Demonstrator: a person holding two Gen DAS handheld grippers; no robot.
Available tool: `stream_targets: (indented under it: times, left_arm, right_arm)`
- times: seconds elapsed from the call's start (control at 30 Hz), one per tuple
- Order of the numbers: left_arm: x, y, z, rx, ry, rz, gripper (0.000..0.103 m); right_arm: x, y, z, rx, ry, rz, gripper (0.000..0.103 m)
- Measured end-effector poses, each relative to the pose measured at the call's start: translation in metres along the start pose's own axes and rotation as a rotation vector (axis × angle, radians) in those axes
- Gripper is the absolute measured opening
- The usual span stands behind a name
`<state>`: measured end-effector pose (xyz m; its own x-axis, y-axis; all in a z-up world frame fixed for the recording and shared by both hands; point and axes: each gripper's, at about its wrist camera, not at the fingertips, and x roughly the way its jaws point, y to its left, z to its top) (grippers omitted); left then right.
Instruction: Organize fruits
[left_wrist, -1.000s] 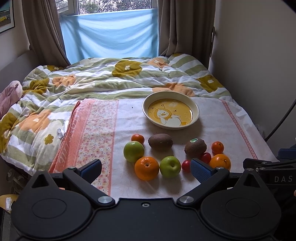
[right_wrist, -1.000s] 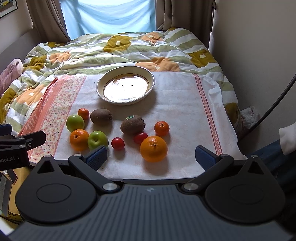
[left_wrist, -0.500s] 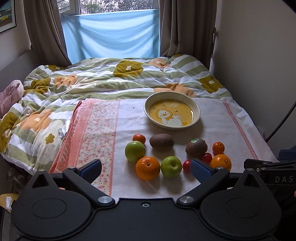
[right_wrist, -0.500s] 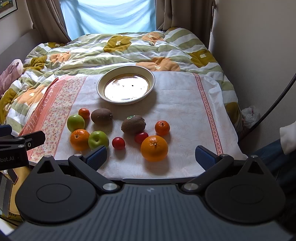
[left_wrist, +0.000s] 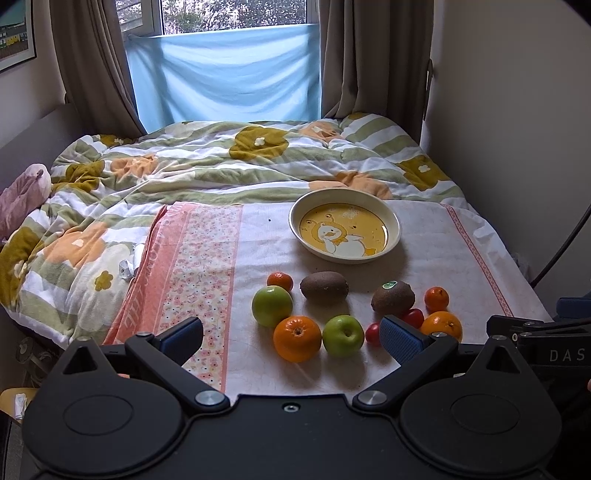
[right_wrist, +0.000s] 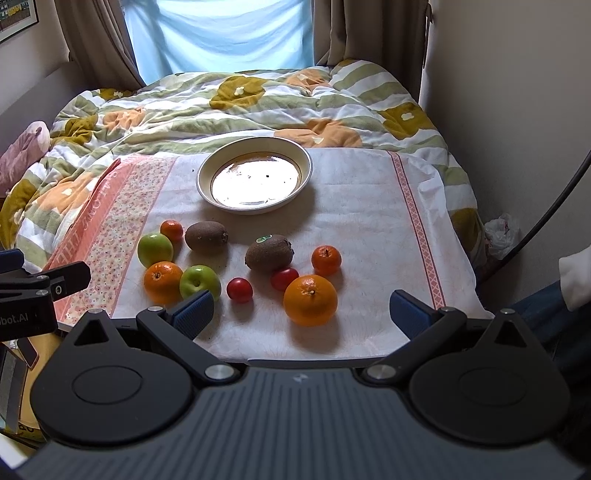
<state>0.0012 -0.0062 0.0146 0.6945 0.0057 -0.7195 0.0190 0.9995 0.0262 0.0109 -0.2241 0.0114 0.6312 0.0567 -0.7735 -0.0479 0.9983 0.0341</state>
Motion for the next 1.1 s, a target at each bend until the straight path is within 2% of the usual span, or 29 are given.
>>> stream_targets:
  times: [0.2,0.3,0.43,0.57,0.7,0.9,1.1]
  left_arm:
    - [-0.003,0.002,0.005,-0.013,0.015,0.004,0.103]
    - [-0.003,0.006,0.009,-0.006,-0.002,0.023,0.103]
    - [0.013,0.015,0.009,0.028,0.005,0.067,0.103]
    - [0.034,0.038,0.013,0.027,0.04,0.042,0.103]
    - [0.065,0.058,0.02,0.052,0.082,0.008,0.103]
    - [0.117,0.075,0.029,0.126,0.151,-0.092,0.102]
    - [0.171,0.078,0.033,0.173,0.222,-0.217,0.097]
  right_arm:
    - [-0.002,-0.001,0.002,0.012,0.025,0.017,0.103]
    - [0.0,0.001,0.002,0.002,0.029,0.038,0.103]
    - [0.013,0.003,0.001,0.044,0.025,0.056,0.103]
    - [0.027,0.012,0.003,0.117,0.038,0.064,0.103]
    - [0.048,0.03,0.008,0.182,0.067,0.041,0.103]
    - [0.09,0.056,0.014,0.296,0.109,-0.008,0.103]
    - [0.127,0.072,0.013,0.402,0.147,-0.055,0.103]
